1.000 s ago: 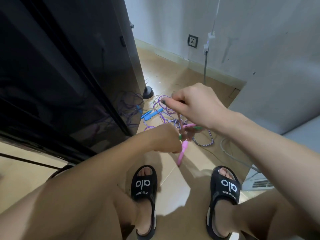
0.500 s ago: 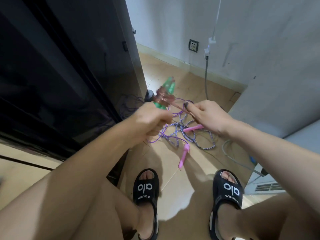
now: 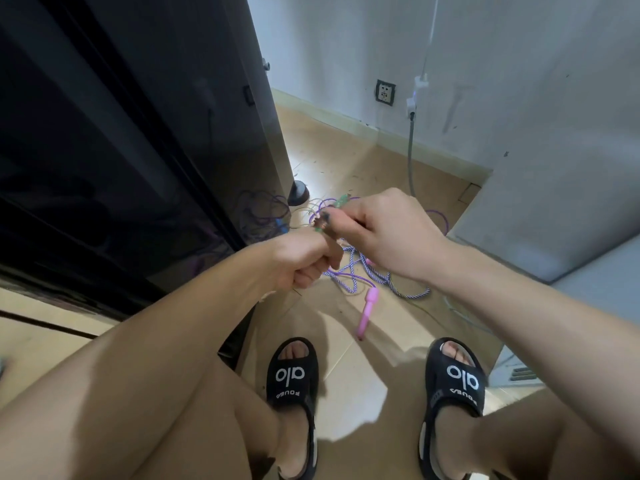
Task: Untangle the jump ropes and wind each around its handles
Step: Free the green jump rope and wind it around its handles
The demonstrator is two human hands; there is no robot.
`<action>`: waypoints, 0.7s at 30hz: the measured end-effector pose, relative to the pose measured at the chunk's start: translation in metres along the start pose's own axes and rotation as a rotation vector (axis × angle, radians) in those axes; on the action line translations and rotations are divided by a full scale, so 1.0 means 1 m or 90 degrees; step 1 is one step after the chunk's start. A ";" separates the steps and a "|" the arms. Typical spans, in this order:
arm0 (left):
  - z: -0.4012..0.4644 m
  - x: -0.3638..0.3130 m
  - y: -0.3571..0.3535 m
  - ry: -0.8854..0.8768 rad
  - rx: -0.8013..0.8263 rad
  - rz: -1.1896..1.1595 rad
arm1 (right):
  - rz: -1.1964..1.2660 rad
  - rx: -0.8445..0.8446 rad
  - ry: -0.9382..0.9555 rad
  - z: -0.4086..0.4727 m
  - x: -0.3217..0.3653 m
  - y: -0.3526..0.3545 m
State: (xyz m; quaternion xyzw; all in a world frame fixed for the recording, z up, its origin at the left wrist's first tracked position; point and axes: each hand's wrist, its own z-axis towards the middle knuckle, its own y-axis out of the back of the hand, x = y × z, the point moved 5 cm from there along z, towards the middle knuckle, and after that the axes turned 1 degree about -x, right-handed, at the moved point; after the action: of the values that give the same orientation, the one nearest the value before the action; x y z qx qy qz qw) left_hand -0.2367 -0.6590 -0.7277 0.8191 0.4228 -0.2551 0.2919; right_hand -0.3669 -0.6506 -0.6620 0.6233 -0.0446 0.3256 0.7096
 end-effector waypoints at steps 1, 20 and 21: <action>-0.001 0.000 -0.006 0.004 0.009 0.032 | -0.018 0.006 0.008 0.001 0.003 -0.001; -0.023 -0.015 -0.023 -0.198 -0.020 0.252 | 0.092 0.127 -0.153 0.011 -0.070 -0.008; -0.023 -0.016 -0.018 -0.197 -0.029 0.198 | 0.094 0.117 -0.156 0.009 -0.070 -0.008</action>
State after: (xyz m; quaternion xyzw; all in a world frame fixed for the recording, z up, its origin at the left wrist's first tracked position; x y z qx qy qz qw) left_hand -0.2561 -0.6437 -0.7054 0.8186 0.2469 -0.3201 0.4079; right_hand -0.4150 -0.6875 -0.6995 0.7156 -0.1468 0.3011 0.6129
